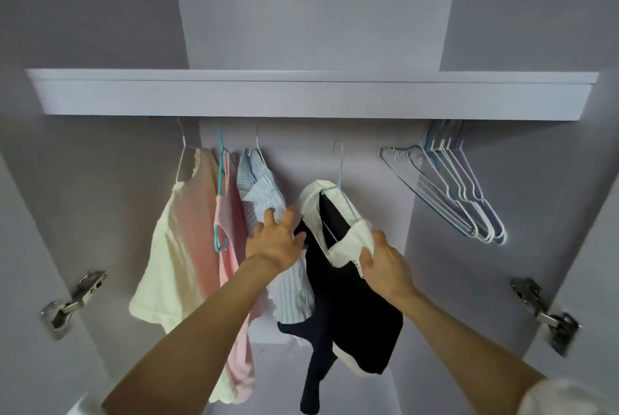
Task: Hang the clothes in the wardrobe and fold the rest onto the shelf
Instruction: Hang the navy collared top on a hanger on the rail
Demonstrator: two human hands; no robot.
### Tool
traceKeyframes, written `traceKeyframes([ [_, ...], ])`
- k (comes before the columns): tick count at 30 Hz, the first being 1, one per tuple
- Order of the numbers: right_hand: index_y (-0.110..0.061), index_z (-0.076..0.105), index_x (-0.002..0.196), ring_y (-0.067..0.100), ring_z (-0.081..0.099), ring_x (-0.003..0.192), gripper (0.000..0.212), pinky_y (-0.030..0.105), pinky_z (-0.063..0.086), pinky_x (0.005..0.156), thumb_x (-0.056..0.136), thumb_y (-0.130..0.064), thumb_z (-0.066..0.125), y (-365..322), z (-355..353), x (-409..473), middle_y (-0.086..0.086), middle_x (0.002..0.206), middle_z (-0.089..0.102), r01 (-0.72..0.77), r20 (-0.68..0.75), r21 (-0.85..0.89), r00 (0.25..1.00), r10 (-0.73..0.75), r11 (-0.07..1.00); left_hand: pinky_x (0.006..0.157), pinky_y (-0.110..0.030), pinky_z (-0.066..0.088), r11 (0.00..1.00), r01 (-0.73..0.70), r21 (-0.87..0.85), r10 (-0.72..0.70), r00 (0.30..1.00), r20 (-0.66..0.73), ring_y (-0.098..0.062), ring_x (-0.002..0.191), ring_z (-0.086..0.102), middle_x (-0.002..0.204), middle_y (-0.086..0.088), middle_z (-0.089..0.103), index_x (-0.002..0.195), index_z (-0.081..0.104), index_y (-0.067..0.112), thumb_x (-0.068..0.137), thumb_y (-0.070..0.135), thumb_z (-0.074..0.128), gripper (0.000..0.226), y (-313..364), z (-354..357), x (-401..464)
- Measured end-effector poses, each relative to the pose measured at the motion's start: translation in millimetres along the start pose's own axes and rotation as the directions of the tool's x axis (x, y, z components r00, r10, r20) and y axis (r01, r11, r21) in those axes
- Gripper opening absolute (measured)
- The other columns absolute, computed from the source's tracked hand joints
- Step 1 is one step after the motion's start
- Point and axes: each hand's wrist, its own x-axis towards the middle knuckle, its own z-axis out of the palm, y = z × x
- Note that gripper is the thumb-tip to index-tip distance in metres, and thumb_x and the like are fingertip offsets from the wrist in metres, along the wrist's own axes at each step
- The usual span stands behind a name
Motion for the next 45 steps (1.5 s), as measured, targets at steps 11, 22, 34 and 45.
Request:
traceKeyframes([
  [11,-0.003,0.04,0.117,0.036,0.06,0.089,0.026,0.032,0.036,0.064,0.097,-0.019,0.041,-51.4,31.5,75.1,0.017,0.103,0.063,0.215,-0.131,0.028,0.969,-0.21,0.976,0.068,-0.04,0.041,0.999,0.025,0.048,-0.01,0.959,-0.285,-0.04,0.092,0.059,0.102,-0.017,0.064,0.114,0.047,0.013,0.093,0.013,0.037,0.023,-45.4,17.4,34.9],
  [22,0.001,0.021,0.141,0.04,0.055,0.109,0.053,0.04,0.042,0.078,0.094,-0.012,0.042,-107.8,63.1,113.1,0.022,0.122,0.056,0.033,-0.033,0.113,0.999,-0.03,0.993,0.068,-0.037,0.039,0.989,0.021,0.148,0.037,0.926,-0.377,-0.04,0.094,0.06,0.101,-0.016,0.066,0.121,0.051,0.02,0.093,0.011,0.039,0.032,-71.6,15.3,33.7],
  [34,-0.006,0.022,0.144,0.036,0.052,0.114,0.052,0.038,0.044,0.084,0.097,-0.017,0.043,-124.3,46.4,84.2,0.016,0.132,0.047,0.223,0.269,0.025,0.937,-0.222,0.974,0.08,-0.04,0.044,0.982,0.124,0.14,-0.095,0.976,-0.195,-0.036,0.099,0.059,0.107,-0.011,0.064,0.135,0.04,0.024,0.089,0.004,0.04,0.05,-52.5,-10.5,20.2],
  [45,-0.009,0.018,0.146,0.036,0.047,0.12,0.058,0.039,0.042,0.091,0.097,-0.026,0.044,-157.6,43.4,78.4,0.017,0.136,0.041,0.195,0.373,0.098,0.902,-0.218,0.976,0.098,-0.041,0.043,0.962,0.181,0.206,-0.197,0.978,0.062,-0.033,0.122,0.048,0.146,-0.004,0.036,0.143,0.03,0.035,0.095,0.019,0.039,0.051,-93.1,-45.0,5.4],
])
